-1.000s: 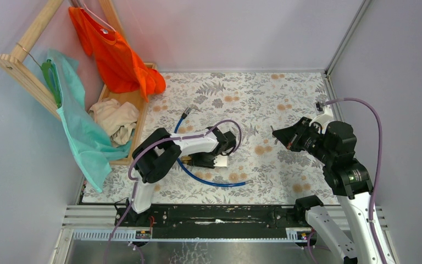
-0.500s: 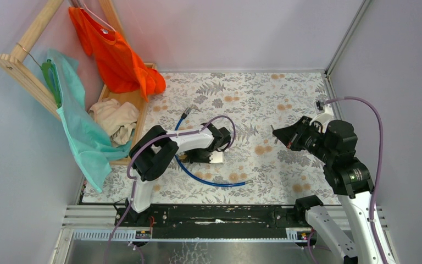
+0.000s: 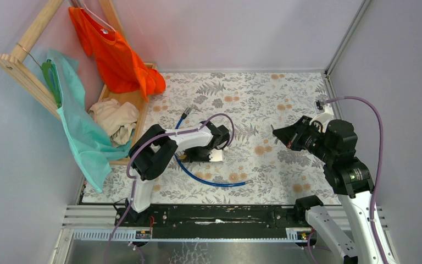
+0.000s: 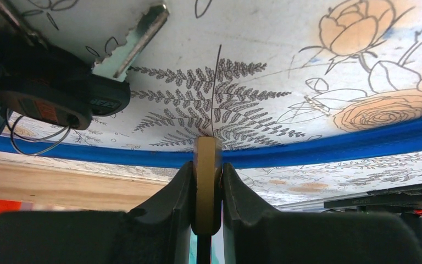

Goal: Unlock with the key

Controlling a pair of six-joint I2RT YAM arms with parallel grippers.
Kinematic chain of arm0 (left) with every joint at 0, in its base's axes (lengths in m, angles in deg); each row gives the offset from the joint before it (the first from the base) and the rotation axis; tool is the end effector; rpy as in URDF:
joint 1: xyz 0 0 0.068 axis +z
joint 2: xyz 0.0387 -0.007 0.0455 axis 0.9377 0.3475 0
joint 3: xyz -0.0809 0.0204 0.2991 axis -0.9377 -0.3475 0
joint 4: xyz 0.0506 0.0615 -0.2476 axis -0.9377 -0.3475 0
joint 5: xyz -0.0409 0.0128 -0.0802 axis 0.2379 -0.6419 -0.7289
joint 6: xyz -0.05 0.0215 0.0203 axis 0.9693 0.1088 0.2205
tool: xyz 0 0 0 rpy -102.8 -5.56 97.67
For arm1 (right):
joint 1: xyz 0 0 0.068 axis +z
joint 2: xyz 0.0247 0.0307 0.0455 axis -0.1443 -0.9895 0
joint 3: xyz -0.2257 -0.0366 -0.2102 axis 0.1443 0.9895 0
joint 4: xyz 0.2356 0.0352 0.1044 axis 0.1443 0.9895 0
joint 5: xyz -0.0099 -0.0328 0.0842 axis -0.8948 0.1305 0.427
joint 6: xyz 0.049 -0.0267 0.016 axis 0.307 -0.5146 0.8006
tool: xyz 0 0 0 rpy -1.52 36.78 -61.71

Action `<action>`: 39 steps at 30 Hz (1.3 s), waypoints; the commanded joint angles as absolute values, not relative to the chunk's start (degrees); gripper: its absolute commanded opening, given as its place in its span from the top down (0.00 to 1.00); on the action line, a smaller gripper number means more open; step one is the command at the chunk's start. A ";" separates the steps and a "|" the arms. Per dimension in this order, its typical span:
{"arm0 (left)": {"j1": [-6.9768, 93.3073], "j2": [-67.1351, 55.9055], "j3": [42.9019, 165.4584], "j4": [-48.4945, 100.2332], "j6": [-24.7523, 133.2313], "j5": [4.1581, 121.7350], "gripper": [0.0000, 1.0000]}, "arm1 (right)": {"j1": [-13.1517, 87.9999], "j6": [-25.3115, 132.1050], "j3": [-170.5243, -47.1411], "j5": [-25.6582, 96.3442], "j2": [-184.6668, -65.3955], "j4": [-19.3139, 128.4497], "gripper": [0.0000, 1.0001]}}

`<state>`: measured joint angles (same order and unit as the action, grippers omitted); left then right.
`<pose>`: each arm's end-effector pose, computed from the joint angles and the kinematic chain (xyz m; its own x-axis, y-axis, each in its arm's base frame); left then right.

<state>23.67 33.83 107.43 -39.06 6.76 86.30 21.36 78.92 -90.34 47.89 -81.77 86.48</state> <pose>0.2505 -0.2437 0.1683 -0.1202 0.9394 0.3211 0.9917 0.0990 0.0816 0.0949 0.0368 0.4107 -0.4762 0.4050 -0.7805 -0.3369 0.7359 0.5874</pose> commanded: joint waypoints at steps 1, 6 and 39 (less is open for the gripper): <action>24.30 33.03 107.98 -42.92 5.17 84.71 0.76 | 21.24 78.13 -92.77 48.44 -82.09 84.71 1.00; 24.25 35.41 106.59 -42.96 4.08 84.87 0.61 | 21.29 78.22 -92.52 48.44 -81.98 84.84 1.00; 23.70 37.98 112.36 -47.95 1.43 88.78 0.60 | 21.22 78.40 -91.08 48.61 -80.72 84.23 1.00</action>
